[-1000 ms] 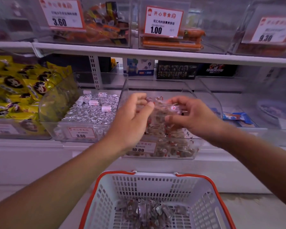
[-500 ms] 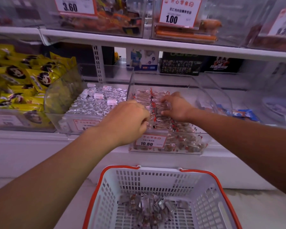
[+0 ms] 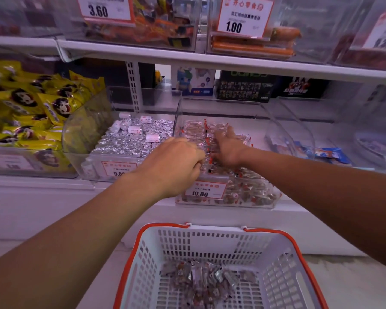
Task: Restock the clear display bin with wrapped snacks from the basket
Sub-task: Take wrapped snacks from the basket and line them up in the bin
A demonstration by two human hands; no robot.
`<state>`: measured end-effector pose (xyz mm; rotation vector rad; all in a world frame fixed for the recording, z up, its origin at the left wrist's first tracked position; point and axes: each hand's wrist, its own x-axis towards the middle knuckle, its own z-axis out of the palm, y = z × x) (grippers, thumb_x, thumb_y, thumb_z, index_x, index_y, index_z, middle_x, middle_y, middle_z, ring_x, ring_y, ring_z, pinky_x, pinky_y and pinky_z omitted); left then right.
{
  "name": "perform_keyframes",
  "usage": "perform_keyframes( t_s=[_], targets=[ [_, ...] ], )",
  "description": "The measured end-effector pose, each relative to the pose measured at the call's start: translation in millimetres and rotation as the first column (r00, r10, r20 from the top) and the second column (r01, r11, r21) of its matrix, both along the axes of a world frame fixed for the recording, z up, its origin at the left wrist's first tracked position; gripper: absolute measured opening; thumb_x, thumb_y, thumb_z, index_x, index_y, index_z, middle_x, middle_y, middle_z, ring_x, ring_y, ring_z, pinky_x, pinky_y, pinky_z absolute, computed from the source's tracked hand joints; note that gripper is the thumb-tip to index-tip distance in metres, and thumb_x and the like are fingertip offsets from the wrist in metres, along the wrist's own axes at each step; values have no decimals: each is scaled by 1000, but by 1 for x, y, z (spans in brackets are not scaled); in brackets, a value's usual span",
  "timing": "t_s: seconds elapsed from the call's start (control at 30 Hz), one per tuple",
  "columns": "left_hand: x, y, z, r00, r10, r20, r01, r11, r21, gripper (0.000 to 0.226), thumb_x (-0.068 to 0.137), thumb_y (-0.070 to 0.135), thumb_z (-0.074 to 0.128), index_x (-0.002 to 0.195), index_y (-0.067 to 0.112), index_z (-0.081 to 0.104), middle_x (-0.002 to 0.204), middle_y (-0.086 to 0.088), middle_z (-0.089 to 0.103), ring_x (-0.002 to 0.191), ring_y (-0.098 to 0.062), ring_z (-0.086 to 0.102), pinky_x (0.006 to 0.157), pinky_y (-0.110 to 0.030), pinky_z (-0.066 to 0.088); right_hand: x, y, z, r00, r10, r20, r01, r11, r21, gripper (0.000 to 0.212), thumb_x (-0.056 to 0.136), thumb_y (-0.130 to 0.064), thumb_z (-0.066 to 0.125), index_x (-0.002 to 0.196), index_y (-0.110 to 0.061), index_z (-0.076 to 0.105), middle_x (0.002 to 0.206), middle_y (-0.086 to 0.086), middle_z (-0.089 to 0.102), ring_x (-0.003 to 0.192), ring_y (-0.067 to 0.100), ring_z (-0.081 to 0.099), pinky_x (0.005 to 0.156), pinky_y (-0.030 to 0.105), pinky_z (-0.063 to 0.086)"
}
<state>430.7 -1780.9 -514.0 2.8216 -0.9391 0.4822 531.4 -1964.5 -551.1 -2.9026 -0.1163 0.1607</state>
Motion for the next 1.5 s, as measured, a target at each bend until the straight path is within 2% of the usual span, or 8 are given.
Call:
perform_keyframes(
  t_s=[0.1, 0.33, 0.53, 0.67, 0.8, 0.93, 1.1, 1.5],
  targets=[
    [0, 1, -1, 999, -11, 35, 11, 1000, 11, 19, 97, 26, 48, 78, 25, 51, 78, 9, 49, 80, -15, 43, 76, -31, 28, 3, -6, -1, 992, 89, -87, -103, 978, -180, 72, 104, -43, 34, 157, -21, -11, 163, 1, -21, 149, 31, -21, 120, 55, 1],
    [-15, 3, 6, 982, -87, 168, 110, 985, -133, 15, 94, 31, 56, 86, 20, 64, 79, 7, 63, 76, -13, 54, 69, -31, 47, -28, -9, 48, 985, 113, 128, -107, 993, -56, 64, 105, -44, 27, 158, -17, 3, 166, 7, -4, 152, 28, -5, 122, 54, 8],
    [-48, -1, -50, 958, -284, 29, 285, 945, -161, 26, 77, 26, 59, 55, 19, 50, 48, 3, 51, 43, -20, 49, 44, -26, 37, -153, -18, -11, 391, -71, 918, -488, 829, 272, 26, 100, -23, 46, 78, -15, 58, 69, -2, 53, 63, 11, 46, 61, 21, 30],
    [-66, -3, -149, 859, 83, -506, 112, 932, 344, 20, 86, 40, 58, 92, 22, 66, 93, -5, 70, 85, -27, 66, 70, -34, 51, -204, -13, -142, 971, 208, 120, -232, 943, 239, 21, 97, -30, 54, 96, -13, 66, 90, 8, 69, 87, 26, 65, 70, 33, 45],
    [-101, -1, -260, 372, 560, -740, 161, 747, 646, 63, 100, 48, 49, 144, 3, 43, 146, -17, 47, 114, -30, 54, 100, -38, 46, -242, -30, -271, 505, 91, -858, -161, 987, 10, 52, 93, -43, 62, 130, -6, 60, 134, 14, 60, 121, 29, 57, 93, 32, 45],
    [-137, -26, -334, 111, 553, -826, 31, 829, 559, 66, 103, 47, 46, 146, -2, 38, 147, -22, 44, 89, -28, 51, 64, -27, 44, -269, -41, -336, 516, -82, -853, 211, 977, 33, 74, 78, -37, 78, 141, -10, 47, 143, 14, 49, 131, 35, 47, 103, 37, 39],
    [-150, -53, -397, 100, 573, -813, -197, 812, 549, 49, 105, 37, 43, 145, 9, 45, 152, -19, 39, 136, -35, 41, 116, -41, 31, -258, -30, -373, 456, -264, -850, 243, 956, -167, 115, 74, -56, 77, 154, -6, 9, 156, 16, 21, 142, 41, 28, 114, 46, 32],
    [-138, -64, -411, -208, 434, -877, -575, 670, 469, 18, 88, 11, 68, 101, -1, 62, 82, -12, 60, 83, -26, 63, 63, -32, 48, -258, 11, -389, 699, -192, -688, 119, 981, -152, 41, 90, -15, 61, 131, -13, 51, 132, 13, 50, 117, 32, 57, 87, 39, 49]
  ],
)
